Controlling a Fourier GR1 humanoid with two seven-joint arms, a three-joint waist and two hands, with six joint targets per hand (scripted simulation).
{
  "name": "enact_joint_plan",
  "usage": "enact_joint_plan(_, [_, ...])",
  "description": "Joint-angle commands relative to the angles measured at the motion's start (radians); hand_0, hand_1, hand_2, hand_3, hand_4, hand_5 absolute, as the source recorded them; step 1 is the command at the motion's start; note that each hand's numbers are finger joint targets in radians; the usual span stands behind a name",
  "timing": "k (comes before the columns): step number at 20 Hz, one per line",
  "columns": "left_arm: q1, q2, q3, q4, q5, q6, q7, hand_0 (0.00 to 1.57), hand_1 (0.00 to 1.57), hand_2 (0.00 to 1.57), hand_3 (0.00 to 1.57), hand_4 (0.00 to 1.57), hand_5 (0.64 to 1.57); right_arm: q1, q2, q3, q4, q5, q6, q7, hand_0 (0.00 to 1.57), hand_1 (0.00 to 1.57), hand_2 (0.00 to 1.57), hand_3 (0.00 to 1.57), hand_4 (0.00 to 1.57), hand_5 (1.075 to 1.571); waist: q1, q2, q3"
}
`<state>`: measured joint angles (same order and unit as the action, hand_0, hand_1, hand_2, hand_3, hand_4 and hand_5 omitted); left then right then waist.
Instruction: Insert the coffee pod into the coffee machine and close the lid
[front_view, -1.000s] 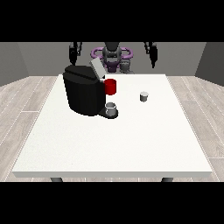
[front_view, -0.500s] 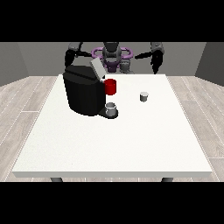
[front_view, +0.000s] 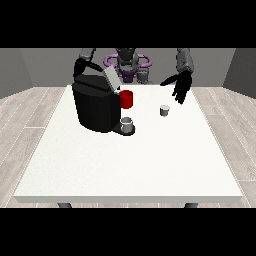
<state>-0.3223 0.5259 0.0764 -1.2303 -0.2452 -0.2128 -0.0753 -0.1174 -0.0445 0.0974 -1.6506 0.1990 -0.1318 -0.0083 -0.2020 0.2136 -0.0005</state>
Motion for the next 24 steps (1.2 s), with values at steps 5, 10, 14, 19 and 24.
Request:
enact_joint_plan(5, [-0.147,0.005,-0.038,0.215,-0.128,0.019,-0.058,0.00,0.00,0.00,0.00,0.00,1.571,-0.067,0.043,0.074,-0.010,0.033,-0.090,0.077,0.00,0.00,0.00,0.00,0.00,1.571,-0.013,0.077,-0.0003])
enact_joint_plan(10, [-0.160,-0.031,-0.058,0.287,-0.213,0.090,-0.086,0.00,0.00,0.42,0.00,0.00,1.571,-0.032,0.026,0.002,0.090,0.014,-0.032,0.030,0.00,0.00,0.00,0.00,0.00,1.571,0.015,0.046,0.0003])
enact_joint_plan(14, [-0.239,-0.067,-0.069,0.341,-0.269,0.149,-0.080,0.95,0.95,0.97,0.66,0.00,1.571,-0.106,0.043,-0.010,0.121,-0.023,-0.034,0.070,0.00,0.00,0.00,0.00,0.00,1.571,0.017,0.067,0.0002])
enact_joint_plan(19, [-0.281,-0.003,-0.067,0.396,-0.352,0.239,-0.198,1.07,1.07,1.13,0.93,0.46,1.571,-0.096,0.036,0.018,0.133,-0.001,-0.043,-0.015,0.00,0.00,0.00,0.00,0.00,1.571,-0.002,0.140,0.0000])
enact_joint_plan(24, [-0.295,-0.028,-0.165,0.426,-0.463,0.207,-0.160,0.76,0.76,0.95,0.81,0.34,1.571,-0.199,0.017,-0.042,0.203,-0.017,-0.040,0.044,0.00,0.00,0.00,0.00,0.00,1.571,0.033,0.117,0.0002])
